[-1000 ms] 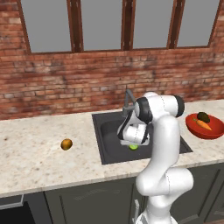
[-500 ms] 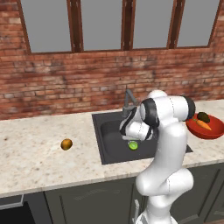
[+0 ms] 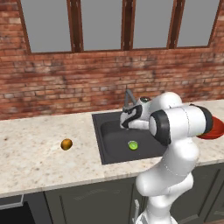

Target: There is a mixed pile of frozen fruits and vegetables on the counter. Locate all the frozen vegetables and place the items in a bowl on the counter. Take all the frozen fruits and defrost them in a running sink.

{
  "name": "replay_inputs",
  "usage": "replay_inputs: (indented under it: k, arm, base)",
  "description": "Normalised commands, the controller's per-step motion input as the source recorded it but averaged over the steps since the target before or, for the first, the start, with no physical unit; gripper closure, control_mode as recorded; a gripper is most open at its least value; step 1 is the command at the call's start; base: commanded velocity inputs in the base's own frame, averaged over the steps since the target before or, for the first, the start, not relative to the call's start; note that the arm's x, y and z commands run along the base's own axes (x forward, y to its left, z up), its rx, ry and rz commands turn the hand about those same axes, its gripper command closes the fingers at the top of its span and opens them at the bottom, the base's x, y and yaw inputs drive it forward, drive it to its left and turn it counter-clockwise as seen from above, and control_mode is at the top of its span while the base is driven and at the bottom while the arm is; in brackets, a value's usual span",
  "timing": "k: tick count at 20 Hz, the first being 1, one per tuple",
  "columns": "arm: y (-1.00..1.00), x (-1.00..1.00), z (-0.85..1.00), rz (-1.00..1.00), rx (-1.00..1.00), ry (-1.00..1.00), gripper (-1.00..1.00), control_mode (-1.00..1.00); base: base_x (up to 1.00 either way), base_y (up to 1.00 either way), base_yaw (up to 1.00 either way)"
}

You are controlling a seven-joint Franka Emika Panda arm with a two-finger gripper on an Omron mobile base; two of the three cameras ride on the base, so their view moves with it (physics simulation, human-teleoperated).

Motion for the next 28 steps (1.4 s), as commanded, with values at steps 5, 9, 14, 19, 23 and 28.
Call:
replay_inputs:
  k: [5,9,14,19,23,28]
  arm:
    - [0.26,-0.06,0.76,0.0,-0.02,0.01,-1.0,-1.0]
    - [0.33,-0.21,0.59,0.0,-0.03,0.07,-1.0,-1.0]
    - [0.49,-0.31,0.39,-0.01,-0.12,0.07,-1.0,-1.0]
    - [0.5,-0.17,0.26,-0.03,-0.14,0.0,-1.0,-1.0]
    - [0.61,-0.14,0.01,0.01,0.0,-0.01,-1.0,-1.0]
    - [1.0,-0.34,0.13,0.09,0.0,0.02,-1.0,-1.0]
  base:
    - [0.0,0.0,0.0]
    - [0.0,0.0,0.0]
    - [0.0,0.0,0.0]
    - [0.0,0.0,0.0]
    - [0.0,0.0,0.0]
    - [0.0,0.0,0.0]
